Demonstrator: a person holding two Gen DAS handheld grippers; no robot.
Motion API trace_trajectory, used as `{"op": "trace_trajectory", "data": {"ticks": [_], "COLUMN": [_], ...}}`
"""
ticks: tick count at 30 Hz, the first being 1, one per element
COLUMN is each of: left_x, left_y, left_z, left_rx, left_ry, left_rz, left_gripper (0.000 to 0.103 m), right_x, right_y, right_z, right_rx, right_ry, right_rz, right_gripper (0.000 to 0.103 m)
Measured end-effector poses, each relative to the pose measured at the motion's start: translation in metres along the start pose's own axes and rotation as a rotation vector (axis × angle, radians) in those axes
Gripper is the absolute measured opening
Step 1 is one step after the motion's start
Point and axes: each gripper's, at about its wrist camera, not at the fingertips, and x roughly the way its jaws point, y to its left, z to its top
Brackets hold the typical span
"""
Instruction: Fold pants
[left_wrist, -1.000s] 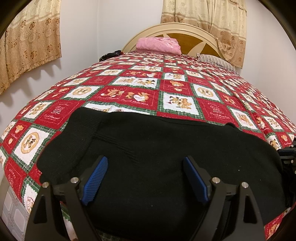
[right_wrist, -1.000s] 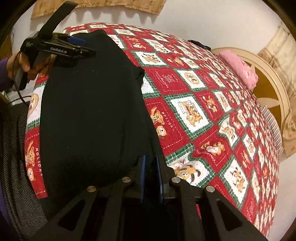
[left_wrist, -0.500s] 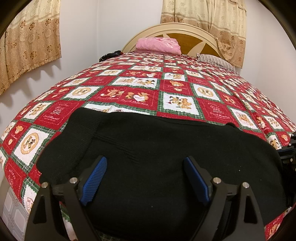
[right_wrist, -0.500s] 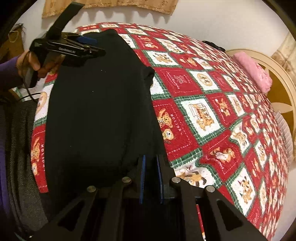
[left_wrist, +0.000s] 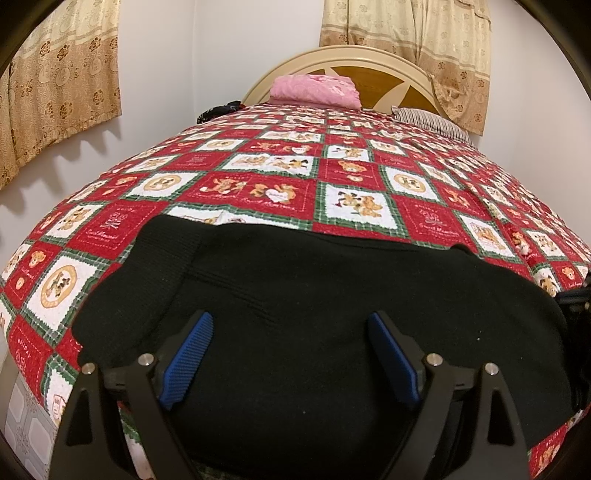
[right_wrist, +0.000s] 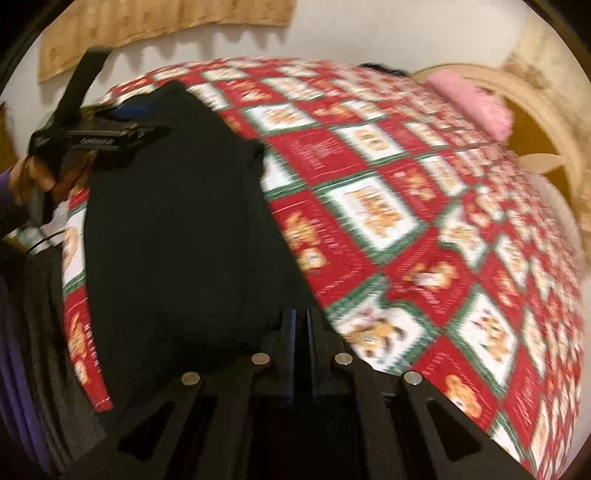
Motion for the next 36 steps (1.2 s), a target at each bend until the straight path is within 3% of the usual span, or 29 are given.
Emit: {"op": "trace_trajectory", "data": {"ticks": [5, 10, 15, 19, 22, 24, 27, 30, 33, 36], "left_x": [0.001, 0.002, -0.007, -0.028, -0.046, -0.049, -0.050, -0.053, -0.053, -0.046], "left_y": [0.000, 0.002, 0.010, 0.027, 0.055, 0.074, 0.109, 0.123, 0.118, 0.106], "left_z": [0.001, 0.001, 0.001, 0.005, 0.007, 0.005, -0.001, -0.006, -0.007, -0.008], "left_rx": [0.004, 0.004, -0.028, -0.042, -0.092, -0.133, -0.237, -0.325, -0.341, -0.351], "left_ry": [0.001, 0.001, -0.005, -0.055, -0.095, -0.086, -0.055, -0.042, -0.043, -0.021], "left_rz": [0.007, 0.007, -0.017, 0.012, 0.063, 0.103, 0.187, 0.168, 0.138, 0.078], "left_gripper": [0.090, 0.091, 0.090, 0.090, 0.091, 0.090, 0.090, 0.090, 0.090, 0.090], "right_x": [0.003, 0.008, -0.038, -0.080, -0.084, -0.071, -0.037, -0.034, -0.052, -0.070], "right_y": [-0.024, -0.021, -0.028, -0.026, -0.009, 0.002, 0.011, 0.014, 0.009, 0.014], "right_z": [-0.007, -0.005, -0.005, -0.010, -0.021, -0.035, -0.055, -0.065, -0.067, -0.062], "right_rx": [0.136, 0.119, 0.250, 0.413, 0.461, 0.509, 0.568, 0.640, 0.751, 0.760], "right_ry": [-0.022, -0.016, -0.194, -0.327, -0.306, -0.291, -0.193, -0.254, -0.350, -0.441], "right_rz": [-0.074, -0.101, -0.175, -0.154, -0.162, -0.119, -0.079, -0.075, -0.062, -0.049], "right_gripper": [0.005, 0.005, 0.010, 0.011, 0.011, 0.011, 0.011, 0.011, 0.011, 0.011]}}
